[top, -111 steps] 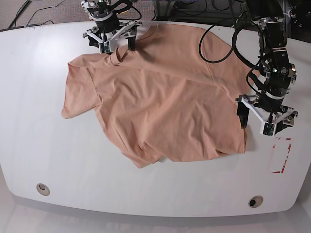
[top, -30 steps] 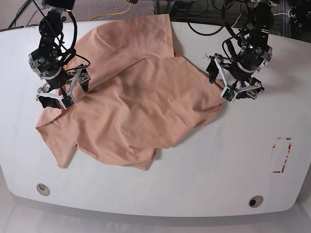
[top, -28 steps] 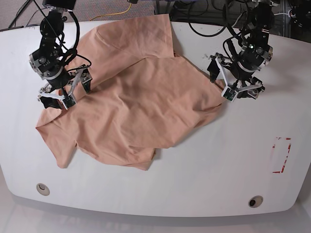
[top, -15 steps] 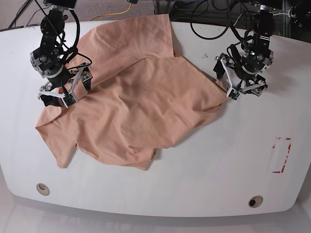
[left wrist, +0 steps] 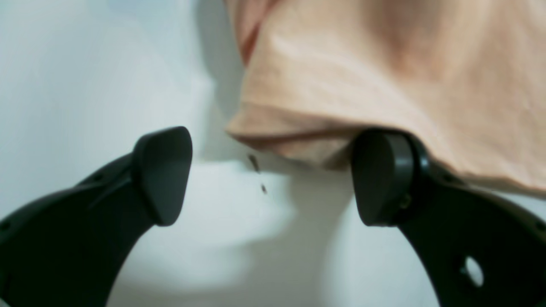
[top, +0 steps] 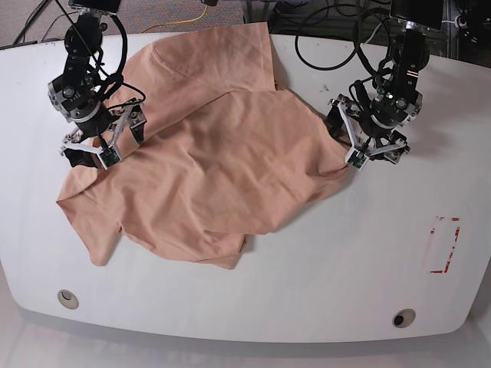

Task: Layout the t-shirt on the table in an organized manner, then fold the t-shirt properly
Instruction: 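Lower both grippers and grasp the shirt edges, then drag the shirt edge with the right gripper away from the left gripper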

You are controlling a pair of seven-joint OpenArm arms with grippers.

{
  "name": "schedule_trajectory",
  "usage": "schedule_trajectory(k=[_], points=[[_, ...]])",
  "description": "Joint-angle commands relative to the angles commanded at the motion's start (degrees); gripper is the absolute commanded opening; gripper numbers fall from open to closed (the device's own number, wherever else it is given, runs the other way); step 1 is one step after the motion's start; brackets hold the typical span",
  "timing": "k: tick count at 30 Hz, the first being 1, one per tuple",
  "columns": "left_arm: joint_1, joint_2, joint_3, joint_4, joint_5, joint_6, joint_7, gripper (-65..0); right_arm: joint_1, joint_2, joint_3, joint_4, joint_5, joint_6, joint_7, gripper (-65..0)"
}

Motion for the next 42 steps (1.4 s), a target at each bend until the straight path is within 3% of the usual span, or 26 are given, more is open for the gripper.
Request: schedule_trajectory(k=[7,11,17,21,24,30,33,42], points=[[0.0,0.5,0.0,-0.3,0.0,0.0,0.1,-9.7,0.0,0.0,0.0,0.0,0.0,0.00,0.0,-5.9],[0.0,0.6,0.0,-0.4,0.1,0.0,0.1,-15.0,0.0,0.0,0.0,0.0,0.0,0.00,0.0,-5.9],[-0.4,0.6,0.0,-0.5,0.3,0.1,0.1,-41.4,0.1,0.0,0.0,0.0,0.0,0.00,0.0,-5.9],[-0.4,0.6,-0.2,-0.5,0.3,0.3,0.1,-53.2,0.1,0.0,0.0,0.0,0.0,0.00,0.0,-5.9],[-0.4,0.6,-0.3,-0.4,0.3,0.3,0.1,-58.3,0.1,0.0,0.1,0.8,0.4,0.00,-0.3,-5.9],[-0.4,0.5,-0.3,-0.1,0.3,0.3,0.1,-61.9,-1.6,-0.7,0.1,5.4,0.9,0.00,-3.9,-5.9],[-0.4,0.4,-0.3,0.0,0.3,0.3,0.1,-61.9,-2.5,-3.8,1.4,8.0,3.2,0.00,-6.3,-5.9],[-1.0,0.2,-0.4,-0.2,0.4,0.3,0.1,-61.9,-5.1,-13.6,14.7,10.0,13.3,0.00,-11.3,-5.9]])
